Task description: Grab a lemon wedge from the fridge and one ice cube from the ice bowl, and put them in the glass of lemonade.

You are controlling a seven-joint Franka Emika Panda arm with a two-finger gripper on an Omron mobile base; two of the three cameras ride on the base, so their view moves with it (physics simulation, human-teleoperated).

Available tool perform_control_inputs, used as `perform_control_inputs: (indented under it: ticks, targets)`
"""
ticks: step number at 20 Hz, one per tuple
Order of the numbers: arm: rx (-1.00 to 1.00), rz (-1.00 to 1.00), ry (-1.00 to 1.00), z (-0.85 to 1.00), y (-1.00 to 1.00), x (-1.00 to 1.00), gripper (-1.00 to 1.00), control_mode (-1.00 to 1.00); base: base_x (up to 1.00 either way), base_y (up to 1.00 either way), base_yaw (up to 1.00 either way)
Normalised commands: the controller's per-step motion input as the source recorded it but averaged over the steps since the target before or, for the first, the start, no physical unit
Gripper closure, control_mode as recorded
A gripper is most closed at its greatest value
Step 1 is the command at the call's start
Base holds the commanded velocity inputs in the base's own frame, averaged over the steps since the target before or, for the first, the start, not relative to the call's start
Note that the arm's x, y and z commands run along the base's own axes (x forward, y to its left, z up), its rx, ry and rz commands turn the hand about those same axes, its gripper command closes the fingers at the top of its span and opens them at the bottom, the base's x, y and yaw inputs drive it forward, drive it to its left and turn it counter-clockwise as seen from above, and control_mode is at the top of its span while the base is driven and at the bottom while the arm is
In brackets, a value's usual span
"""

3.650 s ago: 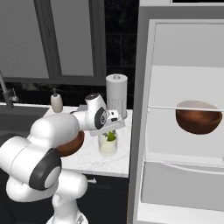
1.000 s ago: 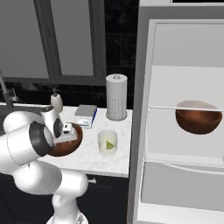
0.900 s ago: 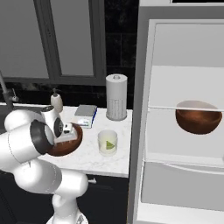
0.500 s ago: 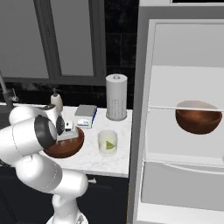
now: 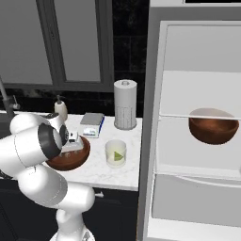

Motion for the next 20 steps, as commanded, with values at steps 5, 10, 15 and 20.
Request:
perform_control_inputs:
  ticks: [5,10,15,20]
  targets:
    - [0.00,0.00,0.00,0.00,0.00,0.00,1.00,-1.00,0.00,0.00,0.00]
    - [0.00,0.00,0.00,0.00,0.00,0.00,1.00,-1.00,0.00,0.00,0.00]
    - [0.00,0.00,0.00,0.00,0.00,0.00,1.00,-1.00,0.00,0.00,0.00]
    - [0.00,-0.05,-0.09,0.39,-0.20,-0.21,1.00,-1.00,0.00,0.00,0.00]
